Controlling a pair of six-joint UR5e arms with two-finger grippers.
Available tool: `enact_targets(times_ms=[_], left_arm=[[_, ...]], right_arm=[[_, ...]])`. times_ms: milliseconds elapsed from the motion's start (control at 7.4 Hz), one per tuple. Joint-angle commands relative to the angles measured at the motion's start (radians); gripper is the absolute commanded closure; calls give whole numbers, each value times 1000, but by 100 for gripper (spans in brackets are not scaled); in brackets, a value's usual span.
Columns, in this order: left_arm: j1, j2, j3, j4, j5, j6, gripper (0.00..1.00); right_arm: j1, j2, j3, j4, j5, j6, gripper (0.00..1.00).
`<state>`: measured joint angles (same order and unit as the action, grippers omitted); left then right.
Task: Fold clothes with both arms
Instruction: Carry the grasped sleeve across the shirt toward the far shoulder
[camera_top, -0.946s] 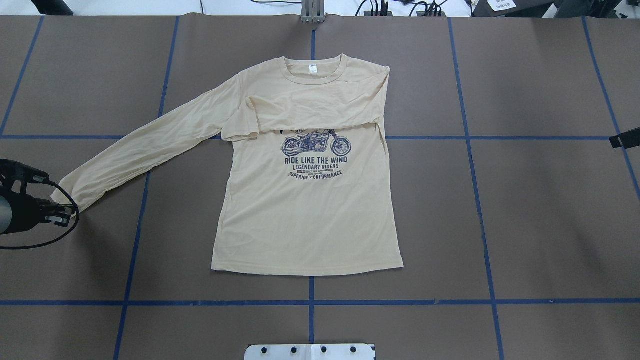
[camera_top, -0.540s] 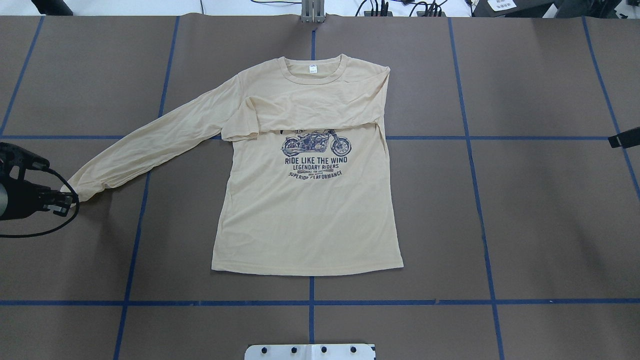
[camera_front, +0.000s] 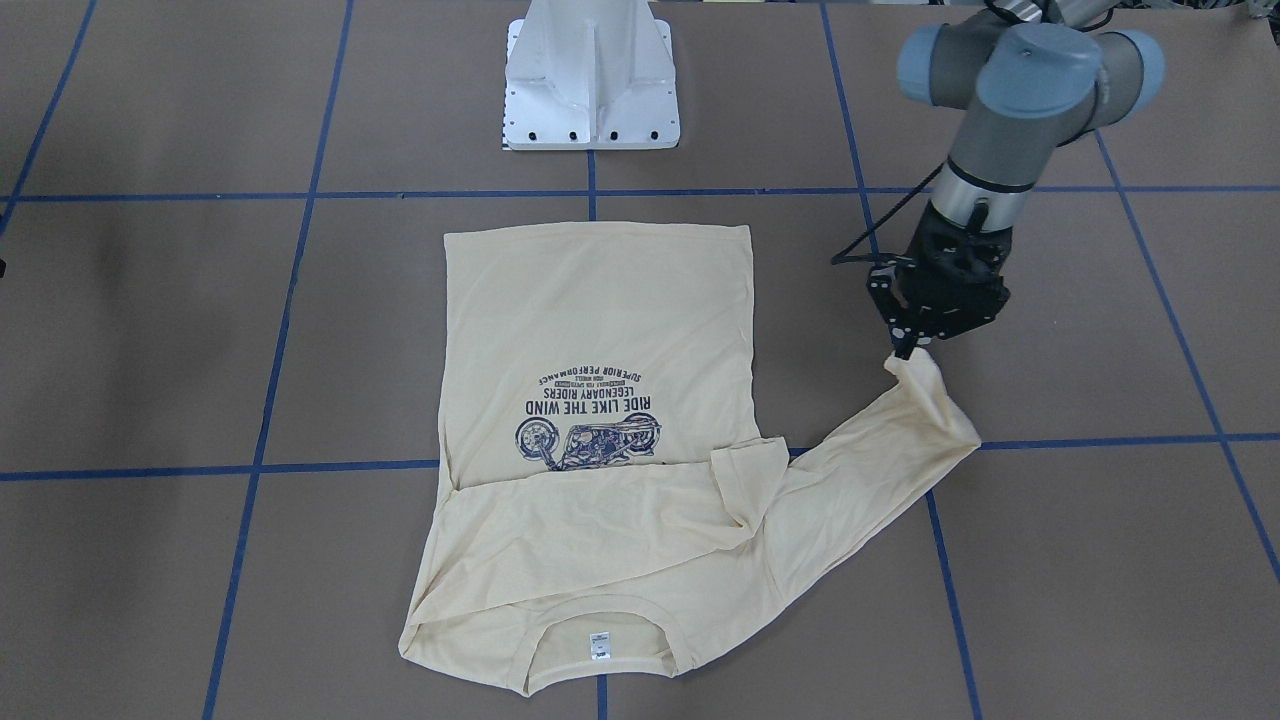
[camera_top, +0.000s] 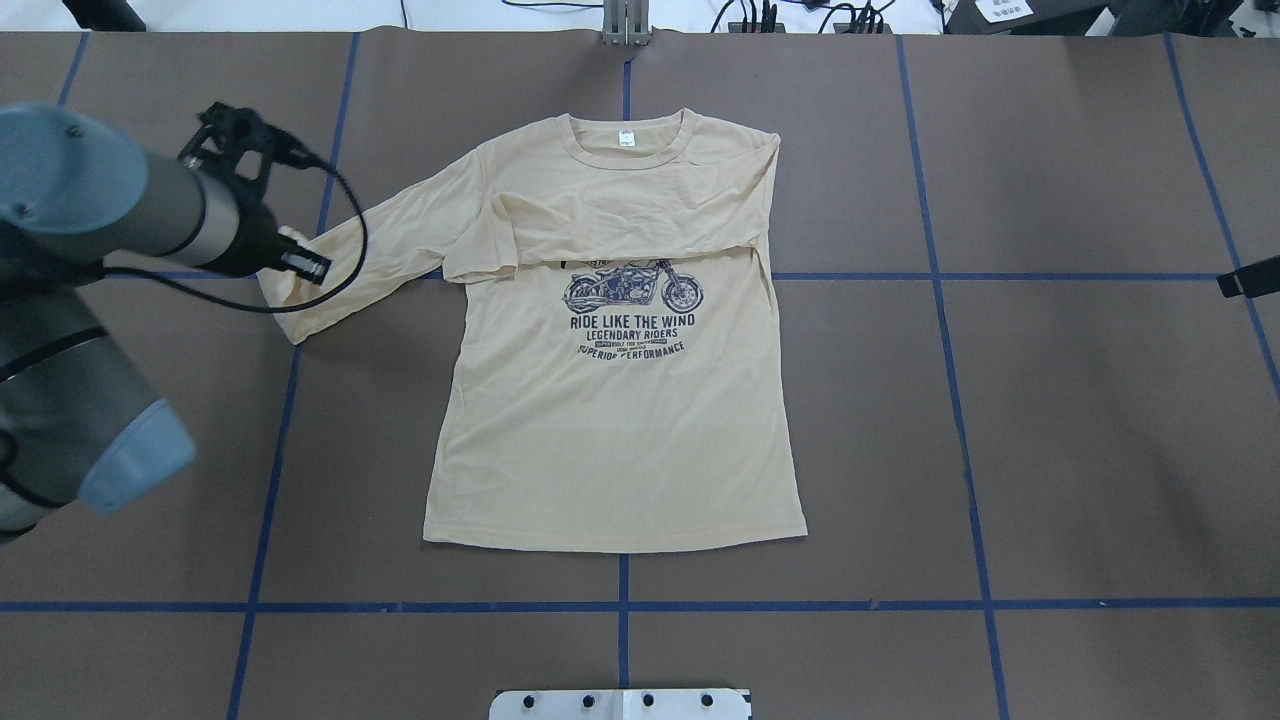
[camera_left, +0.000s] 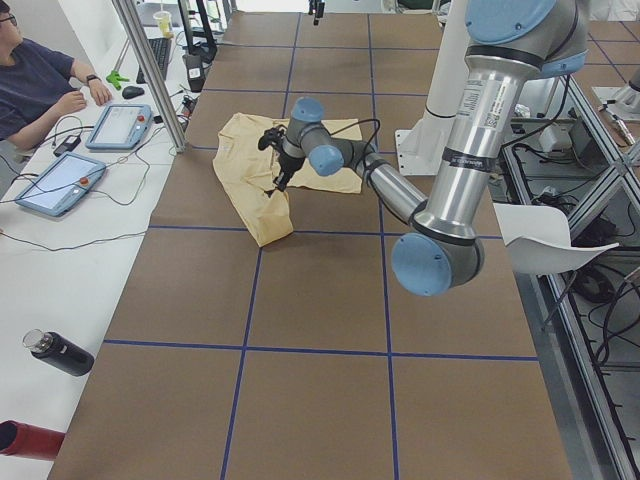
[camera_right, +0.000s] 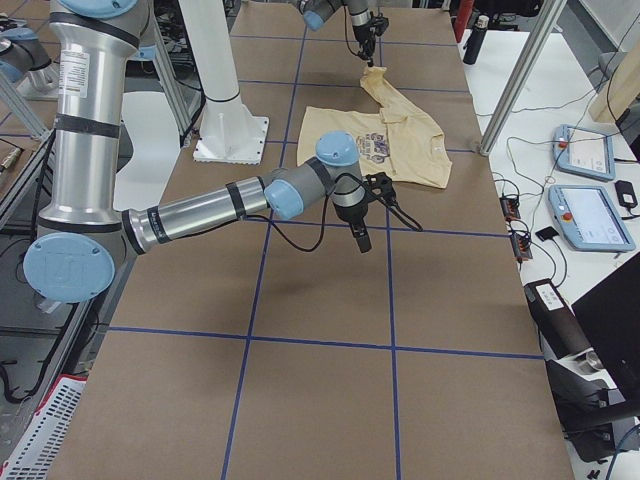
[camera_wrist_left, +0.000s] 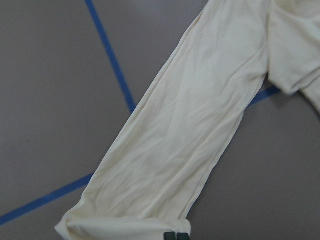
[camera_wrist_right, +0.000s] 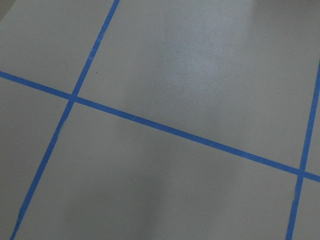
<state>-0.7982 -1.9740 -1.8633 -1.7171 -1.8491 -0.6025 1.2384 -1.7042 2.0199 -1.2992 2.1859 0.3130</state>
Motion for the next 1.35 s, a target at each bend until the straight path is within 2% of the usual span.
enact_targets(times_ms=[0, 135, 270, 405, 675, 946, 1081, 1216], left_arm=[[5, -338, 141, 206, -4, -31, 100], [10, -515, 326, 208, -5, -113, 100], [13, -739, 604, 199, -7, -181, 100], [36, -870, 789, 168, -13, -250, 100], [78, -1009, 1087, 26, -2, -487, 100], [144, -1022, 1124, -45, 71, -685, 100], [175, -1020, 1133, -102, 111, -724, 11], [188, -1022, 1136, -149, 141, -761, 0]], right_arm=[[0, 0, -1, 0, 0, 3, 0], [1, 0, -4, 0, 0, 6, 0], [0, 1, -7, 0, 0, 6, 0], [0, 1, -7, 0, 0, 8, 0], [0, 1, -6, 0, 0, 11, 0], [0, 1, -7, -2, 0, 11, 0], [0, 1, -7, 0, 0, 9, 0], [0, 5, -7, -2, 0, 11, 0]])
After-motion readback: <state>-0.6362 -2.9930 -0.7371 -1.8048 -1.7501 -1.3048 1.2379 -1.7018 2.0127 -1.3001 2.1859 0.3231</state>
